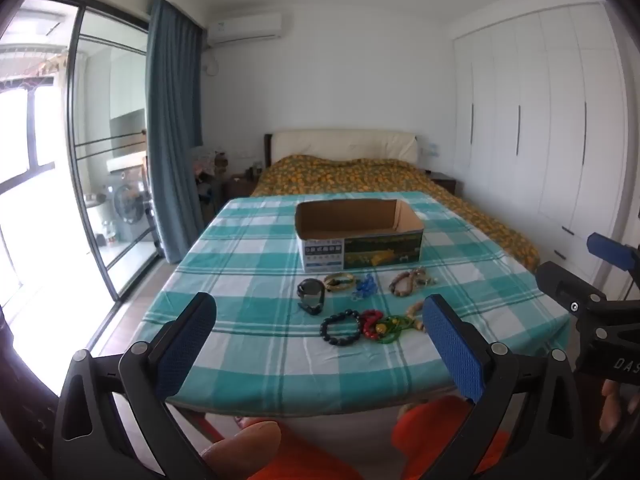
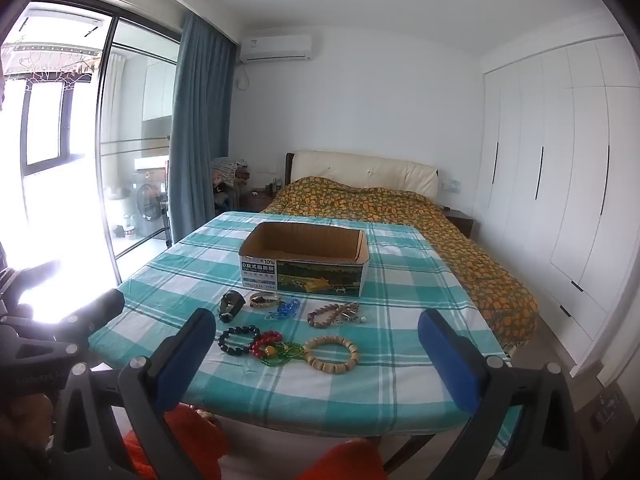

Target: Organize jewelry

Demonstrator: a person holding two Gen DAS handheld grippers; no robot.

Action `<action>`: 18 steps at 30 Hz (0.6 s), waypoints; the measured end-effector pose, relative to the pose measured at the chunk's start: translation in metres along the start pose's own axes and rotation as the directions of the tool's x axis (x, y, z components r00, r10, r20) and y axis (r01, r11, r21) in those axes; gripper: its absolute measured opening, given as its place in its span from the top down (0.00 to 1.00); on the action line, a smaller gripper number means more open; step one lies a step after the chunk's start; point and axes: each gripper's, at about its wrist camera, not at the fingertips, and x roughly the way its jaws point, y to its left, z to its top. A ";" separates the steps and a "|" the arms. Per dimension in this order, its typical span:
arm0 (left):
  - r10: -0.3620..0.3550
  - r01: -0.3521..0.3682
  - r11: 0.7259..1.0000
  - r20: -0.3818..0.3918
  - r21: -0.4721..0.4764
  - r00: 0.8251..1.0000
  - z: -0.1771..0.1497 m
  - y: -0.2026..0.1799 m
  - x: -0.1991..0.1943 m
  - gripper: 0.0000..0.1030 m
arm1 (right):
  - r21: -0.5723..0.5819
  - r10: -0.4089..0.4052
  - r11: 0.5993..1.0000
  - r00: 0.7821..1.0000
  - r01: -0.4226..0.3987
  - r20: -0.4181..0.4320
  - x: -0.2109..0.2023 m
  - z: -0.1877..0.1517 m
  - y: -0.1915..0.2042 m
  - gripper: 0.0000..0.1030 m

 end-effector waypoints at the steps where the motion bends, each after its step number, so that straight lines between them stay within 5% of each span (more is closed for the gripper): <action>1: 0.000 0.000 1.000 -0.002 0.000 1.000 0.000 0.000 0.000 0.00 | 0.000 0.000 1.000 1.000 0.000 0.001 0.000 0.000 0.000 0.00; 18: -0.003 0.003 1.000 -0.010 -0.002 1.000 0.000 0.000 0.000 0.00 | 0.007 0.005 1.000 1.000 -0.005 0.004 0.002 0.004 -0.006 0.00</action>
